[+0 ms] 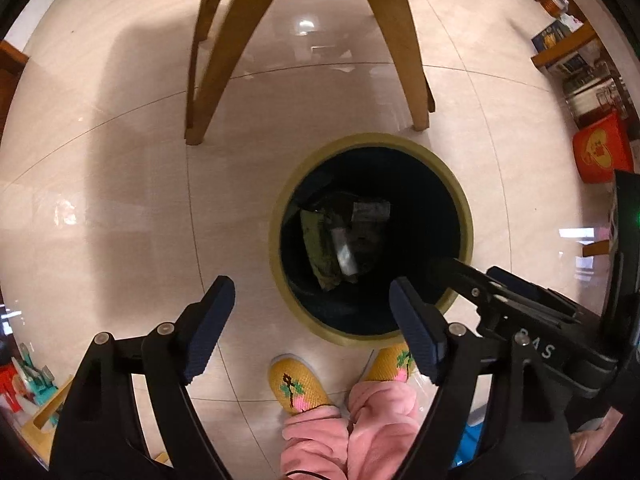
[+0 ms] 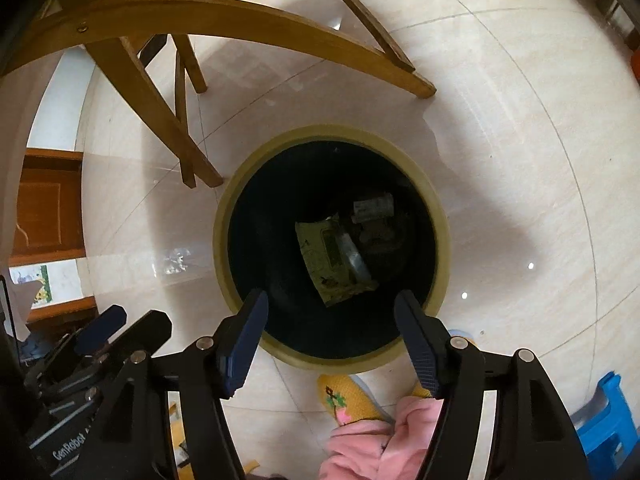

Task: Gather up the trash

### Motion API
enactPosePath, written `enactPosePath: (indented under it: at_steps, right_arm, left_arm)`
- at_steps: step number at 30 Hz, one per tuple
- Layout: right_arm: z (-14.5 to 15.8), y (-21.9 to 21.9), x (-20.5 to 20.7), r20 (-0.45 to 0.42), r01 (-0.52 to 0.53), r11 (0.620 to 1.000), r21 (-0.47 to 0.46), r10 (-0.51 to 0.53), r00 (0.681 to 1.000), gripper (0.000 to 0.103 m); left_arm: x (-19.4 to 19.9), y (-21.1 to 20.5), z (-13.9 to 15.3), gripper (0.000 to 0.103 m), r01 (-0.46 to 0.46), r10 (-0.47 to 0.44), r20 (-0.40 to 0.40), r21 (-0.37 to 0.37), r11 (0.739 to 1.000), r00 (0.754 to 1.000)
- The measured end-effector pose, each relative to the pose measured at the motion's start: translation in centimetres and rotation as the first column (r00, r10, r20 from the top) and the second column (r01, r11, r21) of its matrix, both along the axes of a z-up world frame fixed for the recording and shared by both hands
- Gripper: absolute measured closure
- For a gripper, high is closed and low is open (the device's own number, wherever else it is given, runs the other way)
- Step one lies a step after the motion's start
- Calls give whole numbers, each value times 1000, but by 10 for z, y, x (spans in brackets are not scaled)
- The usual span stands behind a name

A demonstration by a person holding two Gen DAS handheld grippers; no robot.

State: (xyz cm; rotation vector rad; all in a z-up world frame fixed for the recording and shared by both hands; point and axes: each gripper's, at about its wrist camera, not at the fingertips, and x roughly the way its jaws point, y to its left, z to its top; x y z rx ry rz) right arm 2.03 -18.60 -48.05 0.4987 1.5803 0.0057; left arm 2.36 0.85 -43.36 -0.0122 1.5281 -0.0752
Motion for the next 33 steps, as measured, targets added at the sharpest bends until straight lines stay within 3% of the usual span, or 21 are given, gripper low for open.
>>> enactPosePath:
  at_steps: [7, 13, 22, 33]
  right_arm:
    - [11, 2, 5, 20, 9, 1000, -15, -9, 1000, 36]
    - [42, 2, 8, 36, 4, 1000, -8, -4, 999, 36]
    - [135, 0, 10, 74, -47, 998, -32, 49, 996, 36]
    - [277, 12, 11, 177, -167, 986, -18, 167, 970, 36]
  left_arm:
    - [-1, 8, 15, 22, -49, 49, 24, 9, 999, 998]
    - [-4, 10, 49, 21, -55, 54, 54, 17, 998, 997]
    - [-25, 19, 136, 21, -62, 59, 83, 32, 998, 995]
    - [-42, 30, 275, 22, -49, 41, 149, 48, 998, 988]
